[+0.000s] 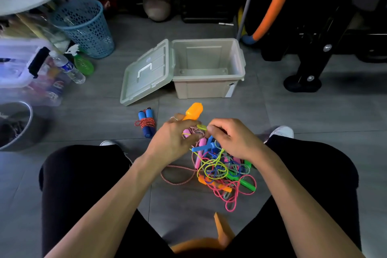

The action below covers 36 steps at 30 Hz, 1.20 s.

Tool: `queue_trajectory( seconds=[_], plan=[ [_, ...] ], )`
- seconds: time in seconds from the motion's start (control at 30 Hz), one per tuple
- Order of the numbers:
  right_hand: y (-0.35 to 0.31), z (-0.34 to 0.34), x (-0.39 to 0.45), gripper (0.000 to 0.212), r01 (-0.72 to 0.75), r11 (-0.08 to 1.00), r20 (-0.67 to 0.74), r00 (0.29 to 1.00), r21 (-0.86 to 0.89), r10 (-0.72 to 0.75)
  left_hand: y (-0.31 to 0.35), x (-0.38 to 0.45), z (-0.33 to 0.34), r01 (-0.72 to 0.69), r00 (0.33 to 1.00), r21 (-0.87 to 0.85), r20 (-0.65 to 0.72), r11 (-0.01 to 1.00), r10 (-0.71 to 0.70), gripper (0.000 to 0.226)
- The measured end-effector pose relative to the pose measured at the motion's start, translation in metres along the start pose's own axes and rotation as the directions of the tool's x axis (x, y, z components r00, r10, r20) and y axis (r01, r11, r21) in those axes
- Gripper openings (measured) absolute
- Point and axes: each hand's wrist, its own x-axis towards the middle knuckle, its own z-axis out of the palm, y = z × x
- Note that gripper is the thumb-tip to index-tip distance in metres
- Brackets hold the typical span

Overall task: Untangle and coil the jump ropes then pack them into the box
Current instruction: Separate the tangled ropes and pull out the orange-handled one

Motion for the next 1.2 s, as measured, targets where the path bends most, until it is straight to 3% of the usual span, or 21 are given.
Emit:
queue_trajectory(
  seconds=[0.1, 0.2, 0.33, 0.4, 0.57, 0.67, 0.73, 0.8, 0.87, 0.97, 1.07, 1.2],
  plan=[
    [-0.002, -0.002, -0.002, 0.026, -0.035, 0.999, 0.029, 0.999, -0.017, 0.035, -0.002, 0.003, -0.001, 0.002, 0.999, 0.044, -0.043, 0.999, 0.000, 0.038],
    [0.000, 0.000, -0.002, 0.027, -0.067, 0.997, 0.057, 0.996, -0.030, 0.069, -0.002, 0.000, -0.002, 0.032, 0.994, 0.134, -0.107, 0.990, -0.018, 0.034],
    [0.000, -0.001, -0.001, 0.027, -0.089, 0.996, 0.041, 0.995, -0.025, 0.090, 0.000, -0.001, 0.001, -0.010, 0.998, 0.251, -0.061, 0.968, 0.026, 0.030],
    [-0.001, -0.002, -0.002, 0.027, -0.101, 0.994, 0.050, 0.993, -0.043, 0.103, 0.004, 0.000, -0.003, 0.042, 0.992, 0.302, -0.122, 0.952, -0.005, 0.023],
    [0.012, -0.002, -0.004, 0.033, -0.177, 0.968, 0.057, 0.980, -0.176, 0.189, -0.010, 0.009, -0.028, 0.389, 0.900, 0.303, -0.327, 0.870, -0.289, 0.014],
    [0.025, -0.005, -0.004, 0.028, -0.230, 0.929, 0.052, 0.966, -0.290, 0.255, -0.027, 0.013, -0.033, 0.540, 0.826, 0.254, -0.342, 0.802, -0.448, 0.017],
    [0.026, -0.007, -0.004, 0.024, -0.169, 0.937, -0.028, 0.985, -0.306, 0.169, -0.035, 0.014, -0.028, 0.599, 0.791, 0.243, -0.327, 0.763, -0.517, 0.020],
    [0.016, -0.010, -0.005, 0.021, -0.021, 0.983, -0.203, 0.979, -0.184, -0.017, -0.036, 0.014, -0.022, 0.645, 0.763, 0.260, -0.270, 0.719, -0.587, 0.018],
    [0.003, -0.014, -0.005, 0.021, 0.110, 0.992, -0.292, 0.948, -0.065, -0.125, -0.031, 0.013, -0.014, 0.597, 0.796, 0.310, -0.112, 0.740, -0.595, 0.017],
    [0.002, -0.014, -0.004, 0.023, 0.122, 0.990, -0.211, 0.968, -0.071, -0.134, -0.023, 0.010, -0.014, 0.469, 0.869, 0.198, 0.072, 0.861, -0.490, 0.027],
    [0.007, -0.008, 0.000, 0.022, 0.108, 0.989, -0.104, 0.988, -0.098, -0.118, -0.010, 0.007, -0.015, 0.227, 0.970, 0.106, 0.063, 0.968, -0.234, 0.046],
    [0.008, -0.003, 0.005, 0.023, 0.102, 0.981, -0.010, 0.994, -0.164, -0.105, 0.007, 0.002, -0.013, 0.067, 0.995, 0.137, -0.077, 0.988, -0.056, 0.046]
  ],
)
